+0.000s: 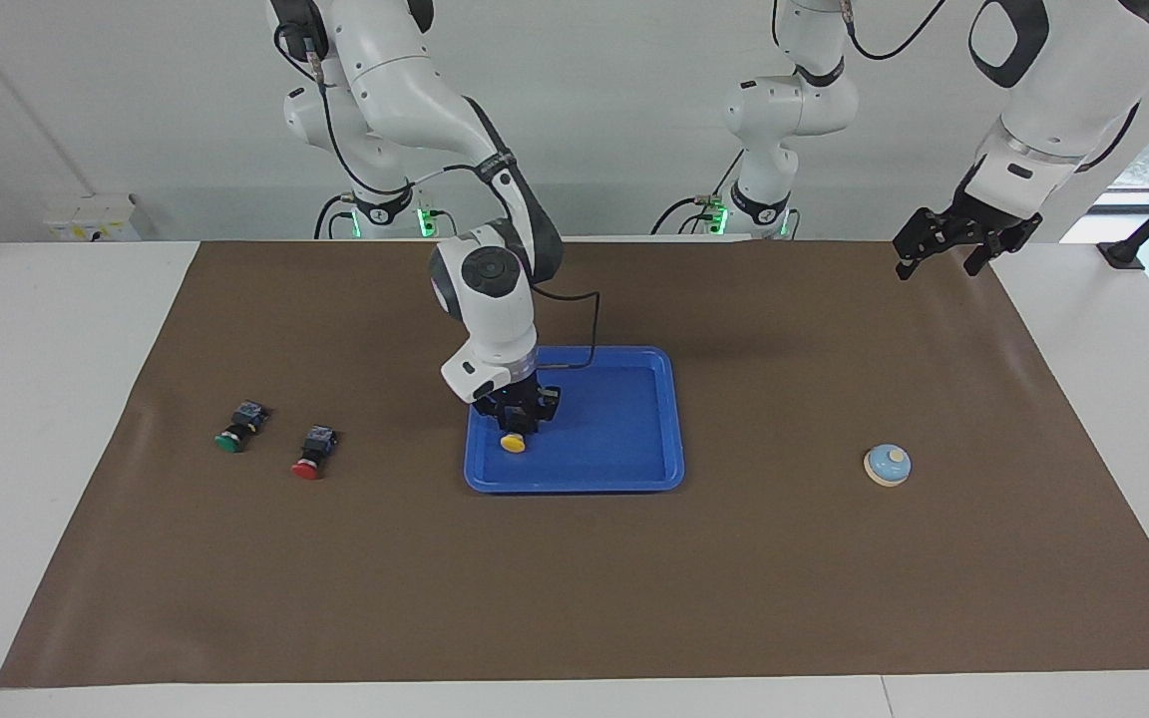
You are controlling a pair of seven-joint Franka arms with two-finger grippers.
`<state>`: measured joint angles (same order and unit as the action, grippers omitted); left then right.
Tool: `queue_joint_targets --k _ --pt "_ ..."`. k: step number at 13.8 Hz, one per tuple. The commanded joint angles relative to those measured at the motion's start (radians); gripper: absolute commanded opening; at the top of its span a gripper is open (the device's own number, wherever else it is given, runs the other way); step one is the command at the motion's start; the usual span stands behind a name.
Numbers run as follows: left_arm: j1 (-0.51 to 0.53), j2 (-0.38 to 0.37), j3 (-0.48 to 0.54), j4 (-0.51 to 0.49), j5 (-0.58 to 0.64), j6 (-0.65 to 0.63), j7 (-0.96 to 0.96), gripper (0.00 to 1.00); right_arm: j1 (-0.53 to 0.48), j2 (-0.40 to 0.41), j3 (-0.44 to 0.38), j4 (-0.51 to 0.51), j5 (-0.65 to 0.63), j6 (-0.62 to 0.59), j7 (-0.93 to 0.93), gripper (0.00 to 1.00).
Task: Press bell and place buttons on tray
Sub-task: 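Carry the yellow button into the blue tray and release it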
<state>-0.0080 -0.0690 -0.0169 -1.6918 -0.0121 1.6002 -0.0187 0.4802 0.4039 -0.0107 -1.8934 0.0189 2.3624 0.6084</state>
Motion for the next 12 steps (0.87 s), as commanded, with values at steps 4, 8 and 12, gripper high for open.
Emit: queue_joint_targets --k 4,8,12 --pt "0.0 -0.012 0.002 -0.006 -0.002 -0.008 -0.006 1.0 -0.055 -0.063 -0.011 0.095 -0.002 -0.184 0.017 1.0" --pt "0.0 -0.012 0.002 -0.005 -0.002 -0.008 -0.006 1.0 -0.169 -0.154 -0.009 0.111 -0.004 -0.288 -0.079 1.0" --pt "0.0 -0.012 0.002 -0.005 -0.002 -0.008 -0.006 1.0 -0.317 -0.181 -0.012 0.097 -0.011 -0.342 -0.303 1.0"
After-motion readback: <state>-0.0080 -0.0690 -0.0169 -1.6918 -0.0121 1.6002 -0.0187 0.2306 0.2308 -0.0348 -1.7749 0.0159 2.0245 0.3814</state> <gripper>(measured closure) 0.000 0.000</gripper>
